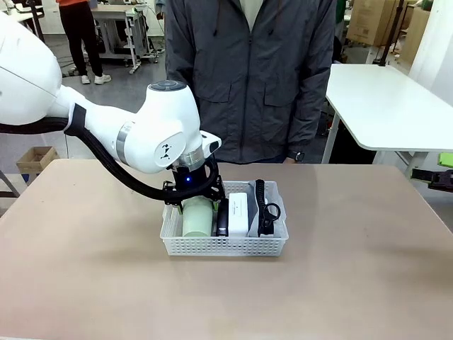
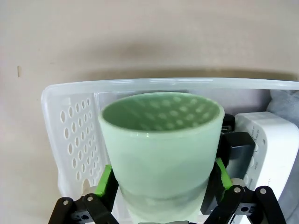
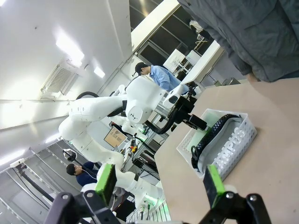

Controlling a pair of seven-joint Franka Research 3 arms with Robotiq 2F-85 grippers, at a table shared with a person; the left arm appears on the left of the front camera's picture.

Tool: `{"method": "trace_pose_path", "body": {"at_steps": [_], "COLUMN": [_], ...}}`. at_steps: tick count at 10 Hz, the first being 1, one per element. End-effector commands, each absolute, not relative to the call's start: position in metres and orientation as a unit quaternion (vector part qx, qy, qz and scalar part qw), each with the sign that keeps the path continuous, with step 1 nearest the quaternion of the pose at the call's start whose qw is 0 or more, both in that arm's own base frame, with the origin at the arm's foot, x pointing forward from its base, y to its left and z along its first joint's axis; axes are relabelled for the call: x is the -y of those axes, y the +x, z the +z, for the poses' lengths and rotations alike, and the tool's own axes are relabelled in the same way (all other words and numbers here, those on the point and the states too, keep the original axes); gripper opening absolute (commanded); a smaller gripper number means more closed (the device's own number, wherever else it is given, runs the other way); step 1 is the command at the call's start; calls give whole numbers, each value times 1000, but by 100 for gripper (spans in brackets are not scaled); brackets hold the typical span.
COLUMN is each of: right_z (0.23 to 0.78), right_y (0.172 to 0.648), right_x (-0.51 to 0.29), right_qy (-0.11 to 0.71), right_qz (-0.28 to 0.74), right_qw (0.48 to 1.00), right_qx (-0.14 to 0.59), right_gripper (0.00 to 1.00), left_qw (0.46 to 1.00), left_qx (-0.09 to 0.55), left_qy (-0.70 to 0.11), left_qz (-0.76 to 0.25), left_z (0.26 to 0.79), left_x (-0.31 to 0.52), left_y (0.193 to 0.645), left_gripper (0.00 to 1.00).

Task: Efficiently arrange items inside the basket to fit them all.
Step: Pick up the Reusable plastic cup and place it inside the Organizing basket.

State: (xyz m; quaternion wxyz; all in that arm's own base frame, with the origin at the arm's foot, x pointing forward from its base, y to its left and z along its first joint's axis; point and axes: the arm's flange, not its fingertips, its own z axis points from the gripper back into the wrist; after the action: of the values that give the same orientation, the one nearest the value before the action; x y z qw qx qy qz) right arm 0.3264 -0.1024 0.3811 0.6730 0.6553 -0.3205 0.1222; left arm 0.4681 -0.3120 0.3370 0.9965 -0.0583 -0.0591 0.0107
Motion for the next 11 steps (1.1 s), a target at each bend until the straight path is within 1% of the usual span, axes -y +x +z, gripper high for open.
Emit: {"method": "trace_pose_path", "body": {"at_steps": [1,5,6,9,10,11], "right_z": [383,383,383,383,383,383], "right_y": [325,325,325,325,325,325], "right_x": [101,101,101,101,101,101], "right_qy": [658,658,658,658,658,658], "right_qz": [124,124,124,124,124,124], "right_qw": [668,668,668,668,668,668], "right_qx": [326,326,326,326,326,326], "right_gripper": [100,100,100,100,100,100], "left_qw": [997,995,993,980,973,963], "left_qx": [59,61,76,88,73,44], "left_qy": [-50,-75,-91,-176,-218,-267], "left_qz": [13,1,5,8,5,-13], "left_z": [338,351,365,422,435,446], "left_x": [316,310,301,254,230,204], "left_y": [472,463,455,408,392,379], "left_gripper": [100,100,100,100,100,100]}}
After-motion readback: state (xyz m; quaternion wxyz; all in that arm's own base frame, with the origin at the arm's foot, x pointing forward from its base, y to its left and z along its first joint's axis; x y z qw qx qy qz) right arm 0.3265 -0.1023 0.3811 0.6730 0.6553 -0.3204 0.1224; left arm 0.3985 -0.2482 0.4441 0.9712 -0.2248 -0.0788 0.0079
